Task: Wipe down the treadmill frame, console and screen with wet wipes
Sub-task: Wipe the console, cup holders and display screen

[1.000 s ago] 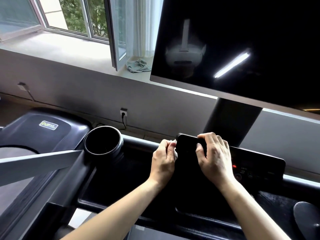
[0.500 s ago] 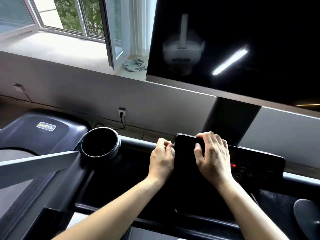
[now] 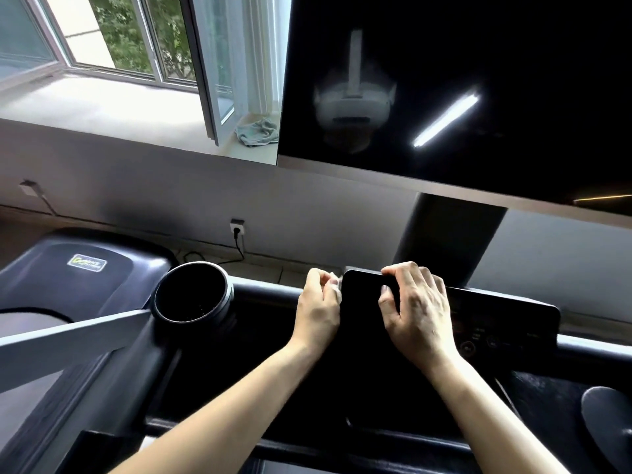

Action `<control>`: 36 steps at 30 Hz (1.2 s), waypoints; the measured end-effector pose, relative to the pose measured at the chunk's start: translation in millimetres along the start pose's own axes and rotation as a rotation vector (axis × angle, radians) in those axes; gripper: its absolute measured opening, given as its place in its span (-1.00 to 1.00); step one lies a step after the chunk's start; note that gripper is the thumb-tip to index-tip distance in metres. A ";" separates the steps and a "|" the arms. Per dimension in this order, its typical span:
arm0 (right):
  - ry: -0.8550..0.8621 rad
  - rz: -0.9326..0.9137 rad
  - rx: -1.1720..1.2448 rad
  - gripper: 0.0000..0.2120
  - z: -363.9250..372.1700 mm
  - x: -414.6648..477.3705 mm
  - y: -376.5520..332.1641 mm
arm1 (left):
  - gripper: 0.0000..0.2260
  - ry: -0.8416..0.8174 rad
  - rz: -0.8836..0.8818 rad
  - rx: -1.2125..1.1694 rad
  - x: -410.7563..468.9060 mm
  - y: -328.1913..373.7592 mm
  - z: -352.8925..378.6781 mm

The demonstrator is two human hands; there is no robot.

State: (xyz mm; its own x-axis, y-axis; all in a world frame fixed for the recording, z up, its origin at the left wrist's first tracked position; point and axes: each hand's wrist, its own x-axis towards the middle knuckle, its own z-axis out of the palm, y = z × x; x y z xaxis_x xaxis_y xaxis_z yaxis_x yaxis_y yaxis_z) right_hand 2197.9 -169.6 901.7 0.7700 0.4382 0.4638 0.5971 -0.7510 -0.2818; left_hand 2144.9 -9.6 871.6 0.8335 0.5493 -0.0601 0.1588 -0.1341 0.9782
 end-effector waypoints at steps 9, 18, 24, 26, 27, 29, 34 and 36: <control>0.012 -0.001 -0.009 -0.71 1.0 1.1 -2.0 | -0.83 0.006 0.037 0.019 22.4 19.3 1.7; 0.019 0.018 0.004 -0.71 2.2 0.9 -2.9 | -0.85 -0.094 -0.011 0.037 -5.6 -16.6 -6.2; 0.001 0.026 -0.002 -0.70 1.2 -0.3 -3.4 | -0.84 -0.099 0.057 0.070 27.1 12.3 -8.5; -0.011 0.022 0.004 -0.70 -1.1 -1.1 -2.7 | -0.83 -0.109 0.090 0.088 44.3 31.2 -3.5; -0.019 0.020 0.008 -0.70 -2.5 -1.1 -2.2 | -0.83 -0.153 0.109 0.124 50.7 39.3 -0.9; -0.037 0.020 0.014 -0.70 -4.7 -0.3 -1.4 | -0.83 -0.289 0.151 0.275 59.0 52.9 4.5; -0.050 0.024 0.021 -0.71 -5.3 -0.3 -1.0 | -0.82 -0.433 0.252 0.511 66.5 66.1 4.7; -0.036 0.023 0.024 -0.72 -4.5 -0.4 -0.2 | -0.82 -0.448 0.168 0.395 71.0 58.5 -4.2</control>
State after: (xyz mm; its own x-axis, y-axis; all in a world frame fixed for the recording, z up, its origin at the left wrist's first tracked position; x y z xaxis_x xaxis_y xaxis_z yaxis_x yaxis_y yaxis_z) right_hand 2196.4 -171.8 905.3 0.7908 0.4391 0.4264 0.5842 -0.7493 -0.3119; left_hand 2211.2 25.0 925.4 0.9917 0.1061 -0.0726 0.1182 -0.5307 0.8393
